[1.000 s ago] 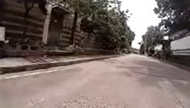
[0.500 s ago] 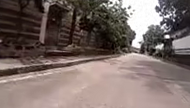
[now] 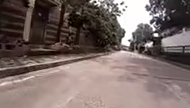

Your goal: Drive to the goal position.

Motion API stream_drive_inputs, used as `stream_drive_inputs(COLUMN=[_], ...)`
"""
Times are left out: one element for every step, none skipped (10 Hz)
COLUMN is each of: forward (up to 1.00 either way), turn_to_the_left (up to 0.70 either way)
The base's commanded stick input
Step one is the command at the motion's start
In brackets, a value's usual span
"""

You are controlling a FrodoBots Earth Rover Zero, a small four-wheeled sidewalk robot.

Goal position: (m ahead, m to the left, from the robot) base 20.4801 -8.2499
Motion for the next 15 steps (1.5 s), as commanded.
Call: stream_drive_inputs(forward=[0.70,0.70,0.70,0.70,0.70,0.70,0.70,0.70,0.70,0.70,0.70,0.70,0.70,0.70,0.70], turn_to_the_left=[0.00,-0.07,-0.23,-0.34,-0.13,0.00,0.00,0.00,0.00,0.00,0.00,0.00,0.00,0.00,0.00])
